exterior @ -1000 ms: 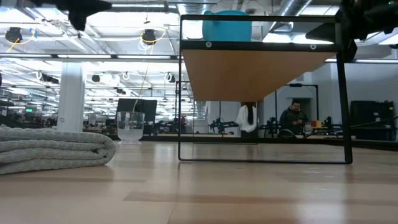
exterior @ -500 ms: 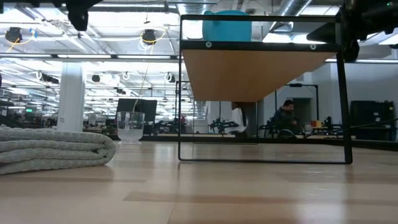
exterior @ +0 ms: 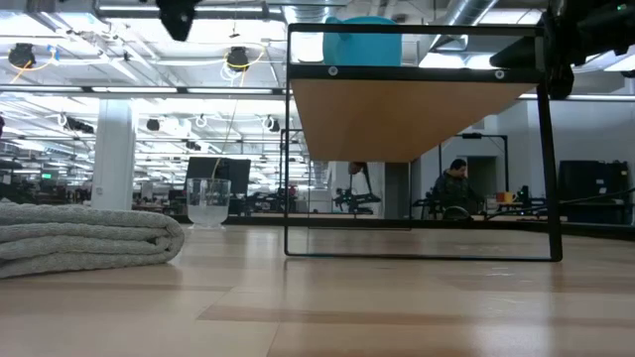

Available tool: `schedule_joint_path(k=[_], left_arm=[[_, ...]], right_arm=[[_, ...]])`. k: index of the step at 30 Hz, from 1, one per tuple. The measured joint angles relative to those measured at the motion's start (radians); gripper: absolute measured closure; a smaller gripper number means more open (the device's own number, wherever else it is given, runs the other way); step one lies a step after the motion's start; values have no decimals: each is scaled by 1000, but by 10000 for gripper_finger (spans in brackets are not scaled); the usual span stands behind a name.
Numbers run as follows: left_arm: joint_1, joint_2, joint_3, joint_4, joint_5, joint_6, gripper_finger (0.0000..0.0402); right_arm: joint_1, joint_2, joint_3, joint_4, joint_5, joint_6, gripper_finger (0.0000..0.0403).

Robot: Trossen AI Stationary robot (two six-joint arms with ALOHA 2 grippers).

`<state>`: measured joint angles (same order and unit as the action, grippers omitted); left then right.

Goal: Stack small to large cups/mugs on shelf
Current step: Put the light blue mug on the shelf

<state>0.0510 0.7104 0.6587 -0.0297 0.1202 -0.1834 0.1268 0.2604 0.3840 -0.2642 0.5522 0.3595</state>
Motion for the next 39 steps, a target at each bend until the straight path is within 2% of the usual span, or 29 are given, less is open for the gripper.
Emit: schedule_joint_path(k=[6,8,16,20,26,31,39], left_arm=[[-100,204,113,-10,88,9,253],[-133,266,158,-10,89,-5,253],[-212,488,314,-15,-38,-42,253],[-233,577,360,-10,-23,-82,253],[-263,672,406,51,-2,-116,253],[-262,740,433,41,-85,-155,253],[-258,783,437,18,-154,-188,253]], right_arm=[[0,0,0,-27,0,0,394],[0,0,0,-38,0,0,394],[0,0,0,-72,-1,0,394],[1,0,0,-90,-5,0,390],[1,0,0,-104,-5,0,384],[1,0,0,-104,-31,0,385],[2,0,0,-106,-32,0,383]])
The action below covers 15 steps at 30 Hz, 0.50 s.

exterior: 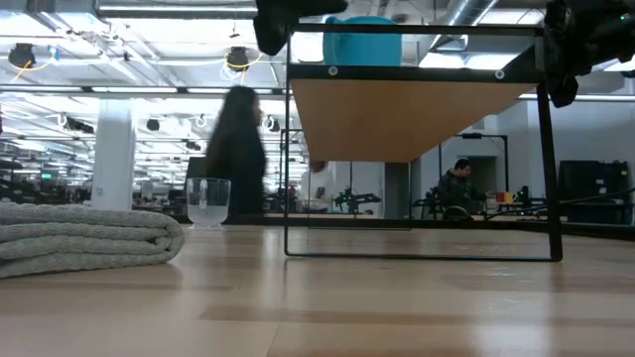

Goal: Stack small to large cups/mugs on shelf
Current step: Put the light blue mug on the shelf

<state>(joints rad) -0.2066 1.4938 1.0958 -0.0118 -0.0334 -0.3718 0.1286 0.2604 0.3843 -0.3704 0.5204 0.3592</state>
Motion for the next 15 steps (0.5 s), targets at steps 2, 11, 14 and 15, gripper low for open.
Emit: schedule_joint_path(k=[2,11,14,15], left_arm=[[4,-2,1,-34,-29,-9,253],[38,-1,0,-115,-86,-34,253],[57,-2,0,-113,-87,-34,253],[64,-2,0,-118,-87,-34,253]], right_arm=[[0,0,0,-3,0,0,384],[0,0,0,-3,0,-6,383],[0,0,0,-3,-1,-19,383],[0,0,0,-3,-1,-19,384]])
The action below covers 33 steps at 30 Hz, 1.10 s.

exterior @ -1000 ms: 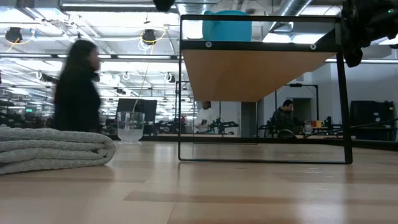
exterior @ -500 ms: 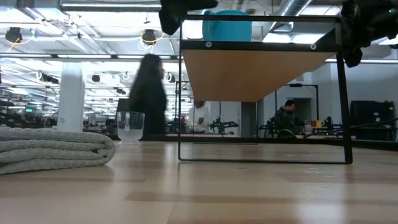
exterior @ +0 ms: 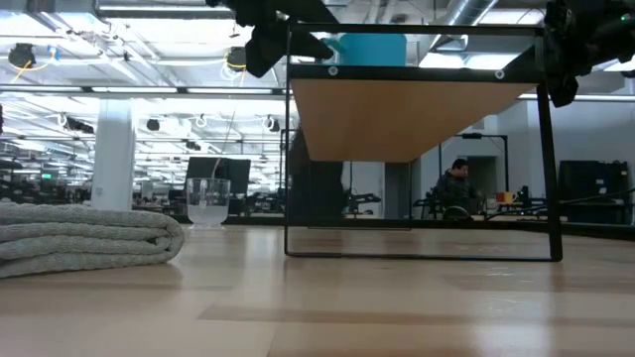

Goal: Stack small to large cups/mugs on shelf
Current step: Put the light blue mug on the shelf, then put the transparent mug on the shelf

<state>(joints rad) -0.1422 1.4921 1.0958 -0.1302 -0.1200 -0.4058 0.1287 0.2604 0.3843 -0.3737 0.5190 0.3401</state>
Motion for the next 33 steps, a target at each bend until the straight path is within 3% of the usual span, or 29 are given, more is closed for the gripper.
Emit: schedule_joint_path(k=[13,27,33], left_arm=[[75,0,0,-24,4,28,253],[86,0,0,-19,31,50,253],[61,0,0,20,199,67,253]], right_arm=[[0,0,0,0,0,-9,385],[0,0,0,-15,0,-10,385],[0,0,0,-15,0,-8,383]])
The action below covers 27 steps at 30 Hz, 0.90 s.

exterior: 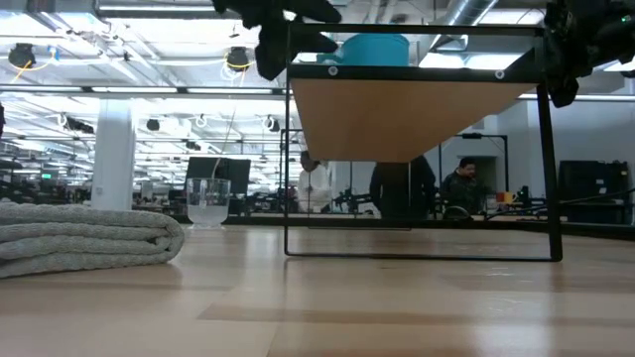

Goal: Stack small to large cups/mugs on shelf
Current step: Put the transparent mug on the shelf

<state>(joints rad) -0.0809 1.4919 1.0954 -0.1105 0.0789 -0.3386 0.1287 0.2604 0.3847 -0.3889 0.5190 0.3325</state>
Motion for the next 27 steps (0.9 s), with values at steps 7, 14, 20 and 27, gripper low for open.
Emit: schedule_joint_path(k=[7,14,20,27], left_arm=[[-46,-99,-1,-229,-76,-11,253],[-36,-289,0,-523,-286,42,253],[13,-349,0,-601,-339,126,253],[58,-352,0,-646,-353,214,253]], right_arm=[[0,0,0,0,0,0,383],[0,0,0,1,2,0,381],[0,0,0,1,5,0,380],[0,0,0,9,6,0,380]])
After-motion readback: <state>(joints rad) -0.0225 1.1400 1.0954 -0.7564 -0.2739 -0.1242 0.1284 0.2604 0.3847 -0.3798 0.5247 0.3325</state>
